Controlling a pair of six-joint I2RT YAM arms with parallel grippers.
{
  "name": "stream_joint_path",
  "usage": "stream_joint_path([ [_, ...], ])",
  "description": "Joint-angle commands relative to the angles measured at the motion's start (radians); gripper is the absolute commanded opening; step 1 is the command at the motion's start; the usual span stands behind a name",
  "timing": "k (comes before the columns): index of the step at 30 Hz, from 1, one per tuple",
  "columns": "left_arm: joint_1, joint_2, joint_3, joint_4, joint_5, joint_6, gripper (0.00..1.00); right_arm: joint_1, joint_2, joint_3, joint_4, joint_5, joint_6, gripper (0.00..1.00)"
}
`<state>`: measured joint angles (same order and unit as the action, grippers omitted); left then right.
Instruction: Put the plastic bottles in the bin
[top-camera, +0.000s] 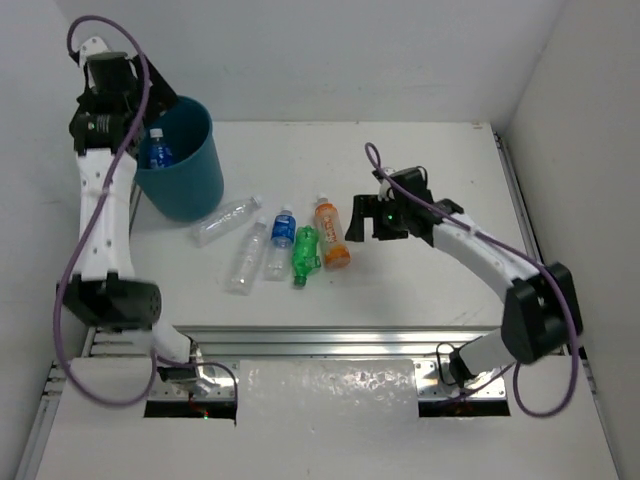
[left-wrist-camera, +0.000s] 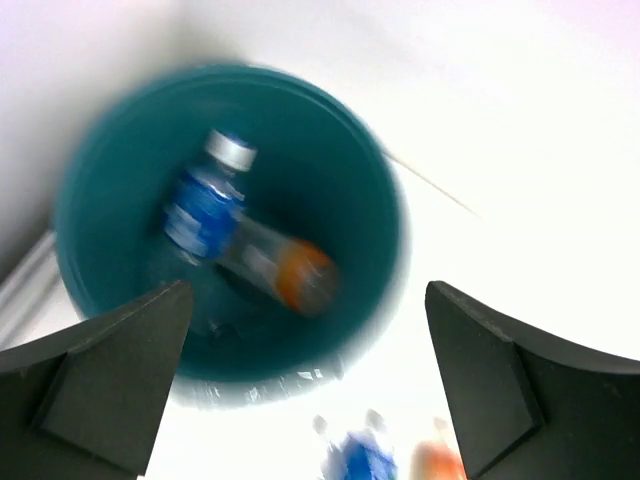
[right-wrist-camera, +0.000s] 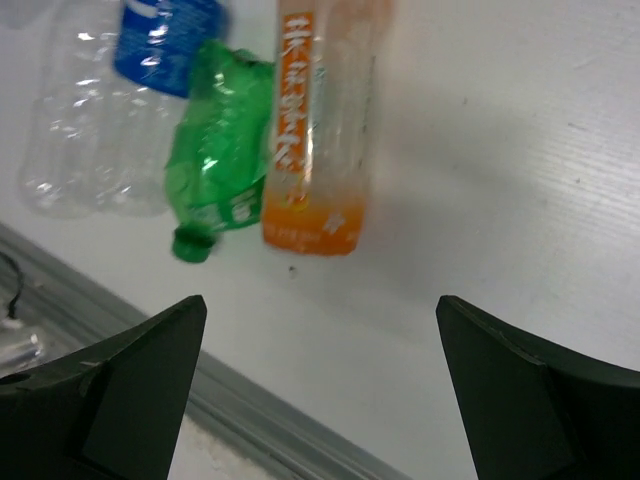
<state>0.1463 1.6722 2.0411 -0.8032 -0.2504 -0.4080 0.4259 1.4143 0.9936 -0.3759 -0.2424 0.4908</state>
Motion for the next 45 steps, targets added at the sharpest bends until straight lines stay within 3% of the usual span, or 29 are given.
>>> stream_joint_path([
  [1,-0.123,-0.291,-0.125,0.056,-0.013,0.034,1.0,0.043,0.174,0.138,-0.009,0.147,0.003,0.95],
  [4,-0.137,-0.484,-0.412,0.117,0.057,0.028,1.0,0.089,0.289,0.204,-0.009,0.201,-0.015,0.92],
  [6,-0.137,-0.587,-0.528,0.183,0.06,0.041,1.0,0.102,0.33,0.238,0.009,0.196,-0.018,0.91],
  [8,-0.137,-0.605,-0.661,0.205,0.051,0.058,1.0,0.105,0.391,0.282,0.022,0.181,-0.012,0.89],
  [12,-0.137,-0.606,-0.762,0.205,0.097,0.058,1.0,0.108,0.512,0.341,-0.027,0.157,-0.011,0.83],
  [18,-0.175,-0.623,-0.825,0.239,0.161,0.069,1.0,0.083,0.598,0.306,-0.055,0.193,-0.006,0.47],
  [20,-0.22,-0.602,-0.805,0.223,0.161,0.074,1.0,0.073,0.548,0.228,-0.034,0.212,-0.001,0.42],
  [22,-0.266,-0.603,-0.797,0.223,0.168,0.061,1.0,0.062,0.427,0.179,-0.017,0.261,-0.008,0.3],
  [25,-0.414,-0.603,-0.767,0.237,0.143,0.031,1.0,0.062,0.216,0.079,0.005,0.333,-0.026,0.21],
  [27,-0.545,-0.569,-0.739,0.248,0.16,0.014,1.0,0.056,0.103,0.01,0.028,0.322,-0.046,0.21],
  [31,-0.692,-0.52,-0.756,0.364,0.365,-0.014,1.0,0.013,-0.232,-0.114,0.141,0.007,-0.087,0.2],
  [35,-0.772,-0.488,-0.779,0.556,0.587,-0.035,1.0,-0.026,-0.424,-0.179,0.196,-0.168,-0.119,0.2],
  [37,-0.813,-0.462,-0.765,0.607,0.596,-0.054,1.0,-0.027,-0.512,-0.205,0.262,-0.249,-0.132,0.2],
  [45,-0.898,-0.381,-0.724,0.748,0.705,-0.097,1.0,-0.027,-0.606,-0.19,0.342,-0.507,-0.086,0.21],
])
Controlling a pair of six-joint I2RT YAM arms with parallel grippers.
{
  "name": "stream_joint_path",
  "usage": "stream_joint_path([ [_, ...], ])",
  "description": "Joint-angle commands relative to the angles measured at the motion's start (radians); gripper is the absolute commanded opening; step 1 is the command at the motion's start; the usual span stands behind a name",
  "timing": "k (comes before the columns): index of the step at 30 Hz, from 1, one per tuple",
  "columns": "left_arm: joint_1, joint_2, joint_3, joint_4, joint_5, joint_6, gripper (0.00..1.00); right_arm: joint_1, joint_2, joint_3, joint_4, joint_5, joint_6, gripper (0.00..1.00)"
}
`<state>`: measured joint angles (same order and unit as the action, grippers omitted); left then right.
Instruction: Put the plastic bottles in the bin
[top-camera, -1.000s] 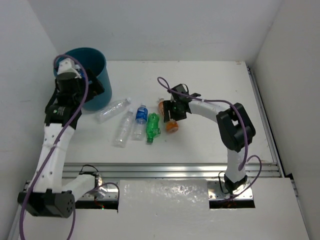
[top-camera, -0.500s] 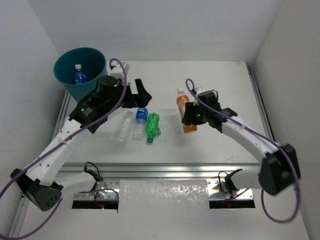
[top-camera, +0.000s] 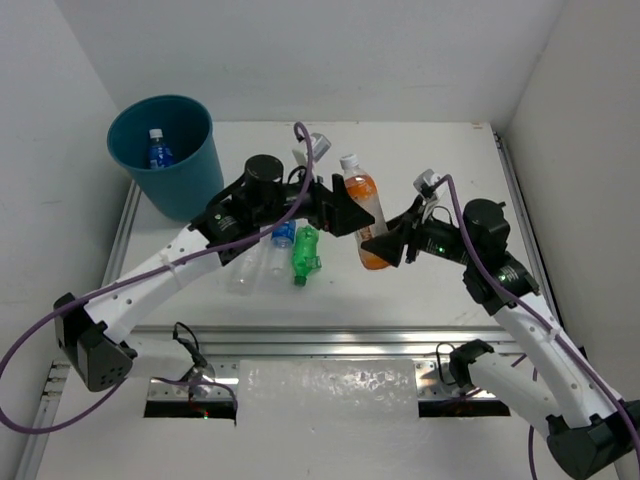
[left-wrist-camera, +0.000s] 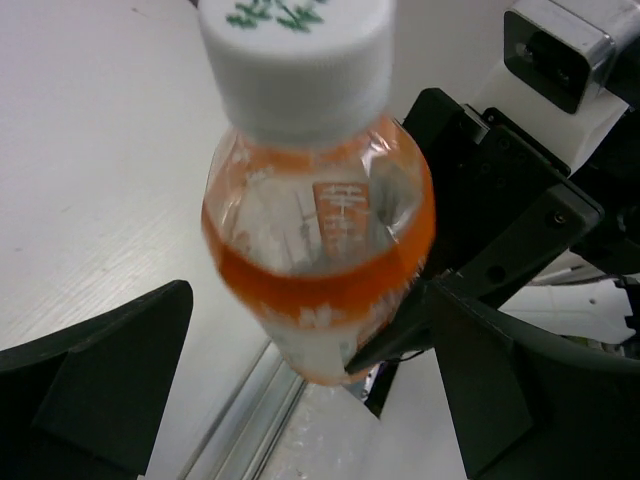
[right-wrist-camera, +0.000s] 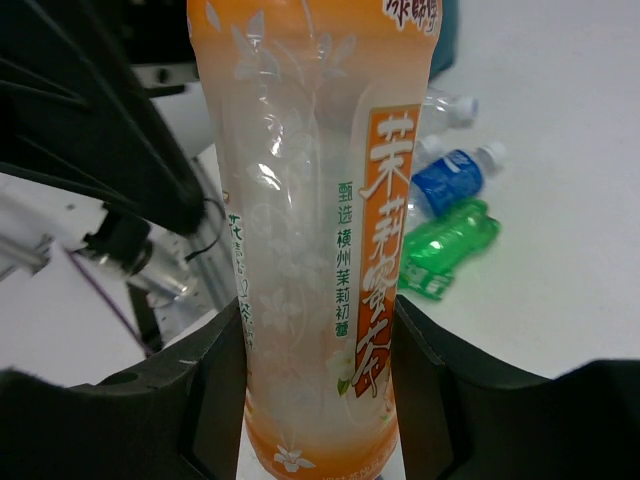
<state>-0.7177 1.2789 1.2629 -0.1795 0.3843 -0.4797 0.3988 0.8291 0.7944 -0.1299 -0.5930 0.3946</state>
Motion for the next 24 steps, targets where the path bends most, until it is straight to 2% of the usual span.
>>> stream_joint_path([
  [1,-0.038,0.031,0.062,0.118,0.065,-0.026,1.0,0.0,-0.027,0.005,0.108,-0.178,0.015,0.21],
  [4,-0.043,0.048,0.076,0.123,0.054,-0.031,1.0,0.0,-0.036,0.002,0.151,-0.246,0.039,0.22],
  [5,-0.043,0.048,0.075,0.147,0.062,-0.033,0.88,0.0,-0.03,0.002,0.148,-0.257,0.044,0.23],
  [6,-0.045,0.051,0.076,0.159,0.068,-0.036,0.71,0.0,-0.022,0.0,0.148,-0.264,0.044,0.26],
  [7,-0.045,0.05,0.079,0.163,0.067,-0.04,0.2,0.0,-0.021,-0.01,0.151,-0.248,0.049,0.36],
  [8,-0.043,0.05,0.095,0.153,0.033,-0.042,0.0,0.0,-0.022,-0.021,0.148,-0.219,0.078,0.5],
  [9,-0.043,0.048,0.113,0.128,-0.007,-0.03,0.0,0.0,-0.034,-0.038,0.144,-0.138,0.091,0.87],
  [10,-0.042,0.048,0.137,0.02,-0.068,-0.019,0.0,0.0,-0.042,-0.043,0.133,-0.084,0.095,0.99],
  [11,-0.037,0.046,0.204,-0.048,-0.244,-0.011,0.0,-0.002,-0.048,-0.043,0.052,-0.023,0.095,0.99],
  [12,-0.004,0.046,0.246,-0.113,-0.334,-0.007,0.0,-0.002,-0.051,-0.038,0.005,0.049,0.093,0.99],
  [13,0.03,0.049,0.289,-0.25,-0.487,-0.013,0.0,-0.002,-0.057,-0.02,-0.099,0.197,0.092,0.99],
  [14,0.126,0.051,0.381,-0.314,-0.546,-0.017,0.0,0.0,-0.058,-0.009,-0.146,0.266,0.093,0.99],
  [16,0.251,0.054,0.461,-0.444,-0.628,-0.027,0.0,0.0,-0.064,0.005,-0.212,0.352,0.092,0.99],
  [17,0.367,0.06,0.546,-0.478,-0.703,-0.02,0.0,-0.002,-0.07,0.003,-0.244,0.372,0.083,0.99],
  [20,0.55,0.144,0.74,-0.609,-0.922,0.029,0.0,0.0,-0.103,-0.015,-0.258,0.354,0.078,0.99],
  [22,0.624,0.221,0.812,-0.635,-0.995,0.062,0.0,-0.002,-0.119,-0.035,-0.258,0.357,0.093,0.99],
  [24,0.707,0.284,0.828,-0.618,-0.995,0.081,0.02,0.0,-0.136,-0.082,-0.237,0.346,0.113,0.99],
])
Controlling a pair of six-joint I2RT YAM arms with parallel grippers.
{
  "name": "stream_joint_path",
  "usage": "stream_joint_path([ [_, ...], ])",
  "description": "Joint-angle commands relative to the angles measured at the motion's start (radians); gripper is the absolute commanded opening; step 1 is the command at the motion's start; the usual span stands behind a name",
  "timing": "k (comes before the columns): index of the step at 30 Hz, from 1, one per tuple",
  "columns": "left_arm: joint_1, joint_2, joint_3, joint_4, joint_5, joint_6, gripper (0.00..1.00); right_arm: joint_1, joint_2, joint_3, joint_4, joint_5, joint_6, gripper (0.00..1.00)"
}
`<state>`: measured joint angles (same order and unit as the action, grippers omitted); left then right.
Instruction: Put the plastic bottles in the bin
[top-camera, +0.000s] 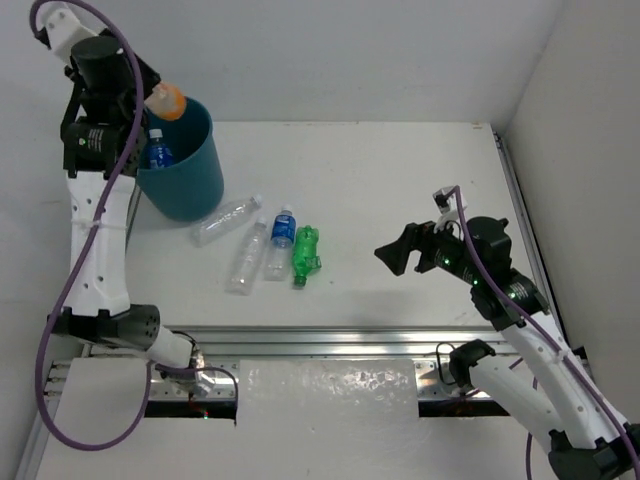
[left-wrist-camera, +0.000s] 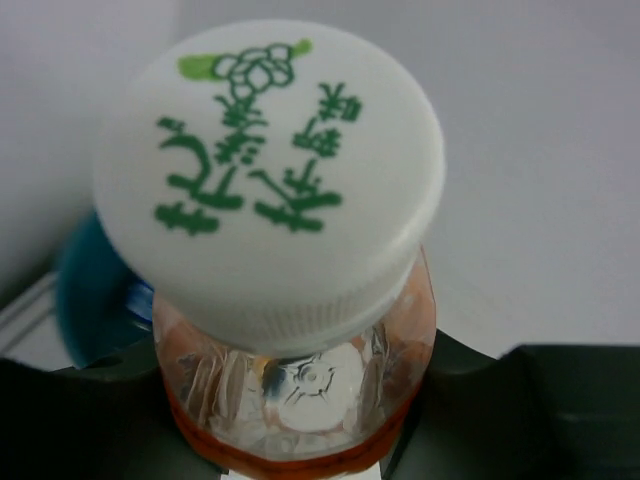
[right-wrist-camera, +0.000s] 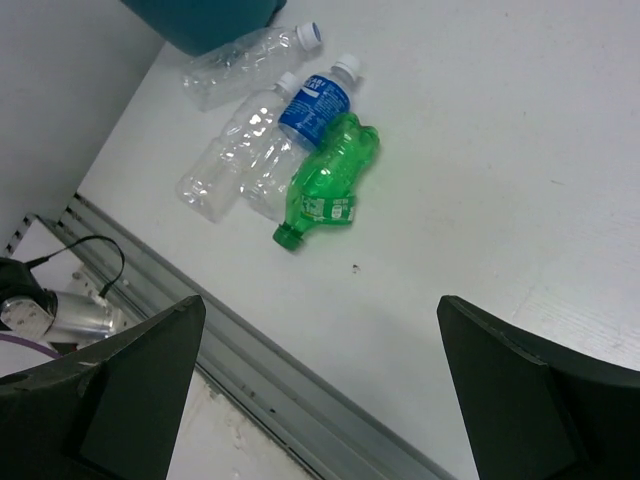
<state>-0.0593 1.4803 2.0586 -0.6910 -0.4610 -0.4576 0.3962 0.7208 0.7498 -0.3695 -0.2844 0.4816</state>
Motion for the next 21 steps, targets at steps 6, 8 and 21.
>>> stream_joint_path([
  [6,0.223,0.363,0.242,-0.131,-0.03,0.062,0.67,0.001,0.032,-0.078,0.052,-0.033,0.068,0.99],
  [8,0.227,0.388,0.31,-0.176,-0.019,0.05,0.98,0.001,0.087,-0.095,0.05,-0.006,0.093,0.99],
  [21,0.156,-0.053,-0.086,-0.076,0.174,0.069,1.0,0.223,0.624,0.144,0.101,0.258,0.215,0.99],
])
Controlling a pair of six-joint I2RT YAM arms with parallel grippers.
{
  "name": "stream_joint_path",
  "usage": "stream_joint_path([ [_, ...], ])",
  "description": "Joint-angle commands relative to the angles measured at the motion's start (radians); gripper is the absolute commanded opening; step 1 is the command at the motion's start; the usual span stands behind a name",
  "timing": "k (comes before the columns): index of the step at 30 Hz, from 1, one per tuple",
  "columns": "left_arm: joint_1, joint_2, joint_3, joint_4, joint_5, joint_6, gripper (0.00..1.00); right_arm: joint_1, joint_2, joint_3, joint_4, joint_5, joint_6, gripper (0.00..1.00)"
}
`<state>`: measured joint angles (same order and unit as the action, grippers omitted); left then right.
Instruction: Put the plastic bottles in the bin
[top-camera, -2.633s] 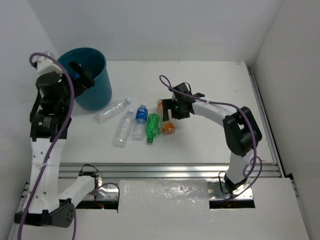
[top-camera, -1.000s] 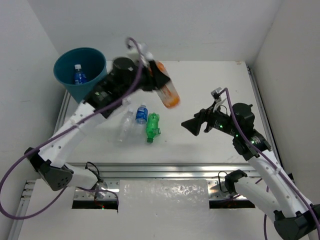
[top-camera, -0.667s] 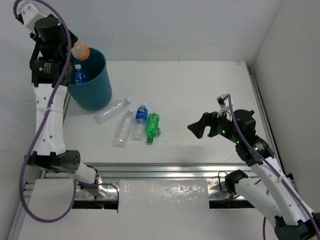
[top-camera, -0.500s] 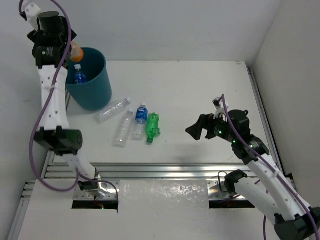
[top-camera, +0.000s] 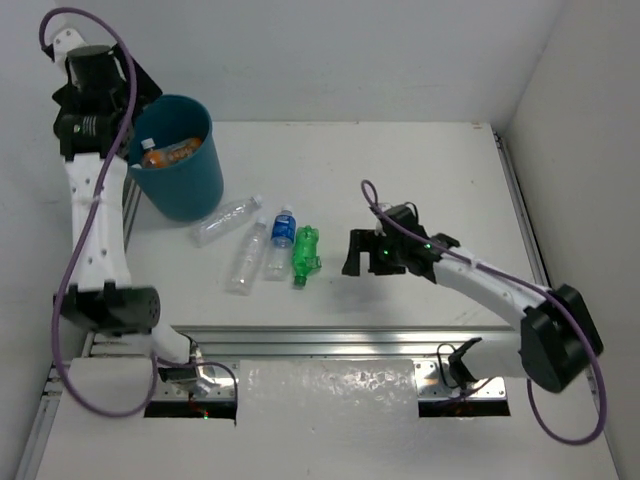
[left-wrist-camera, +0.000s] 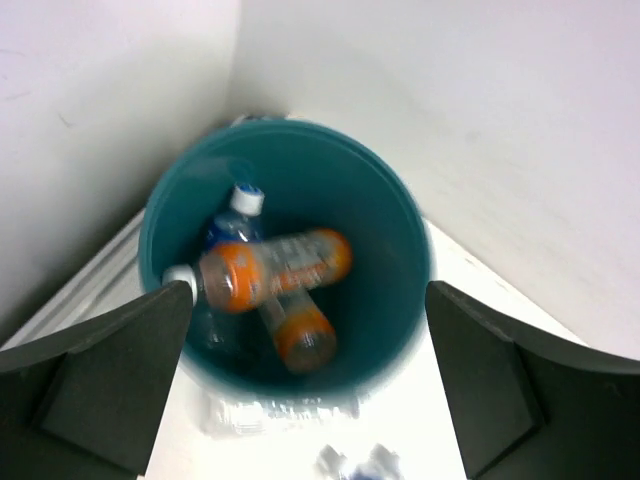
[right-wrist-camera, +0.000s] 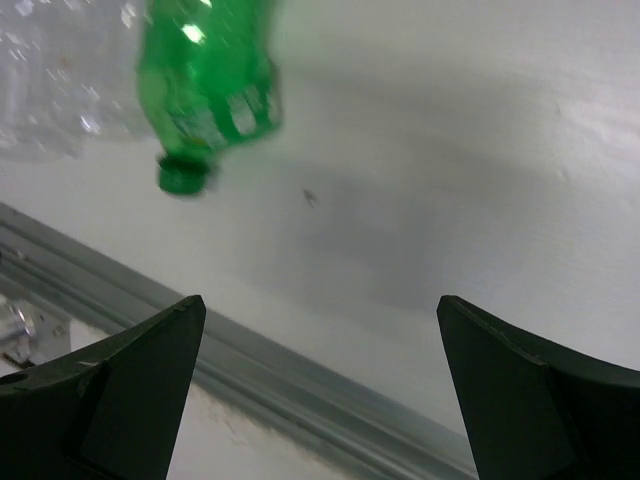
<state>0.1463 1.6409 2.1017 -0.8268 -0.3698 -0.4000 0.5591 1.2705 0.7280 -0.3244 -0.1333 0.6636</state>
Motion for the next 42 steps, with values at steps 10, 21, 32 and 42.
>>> stream_joint_path([
  [10,-0.203,-0.656,-0.677,0.156,0.233,-0.017,1.0,0.171,0.541,0.606,-0.084,0.296,0.056,0.94],
  [21,-0.206,-0.682,-0.712,0.115,0.236,0.058,1.0,0.203,0.78,0.7,-0.123,0.342,0.1,0.77],
  [32,-0.206,-0.693,-0.786,0.144,0.333,0.055,1.0,0.139,0.638,0.452,-0.045,0.35,0.114,0.67],
  [42,-0.211,-0.705,-0.862,0.23,0.537,0.001,1.0,0.102,0.417,0.217,0.11,0.216,-0.076,0.3],
])
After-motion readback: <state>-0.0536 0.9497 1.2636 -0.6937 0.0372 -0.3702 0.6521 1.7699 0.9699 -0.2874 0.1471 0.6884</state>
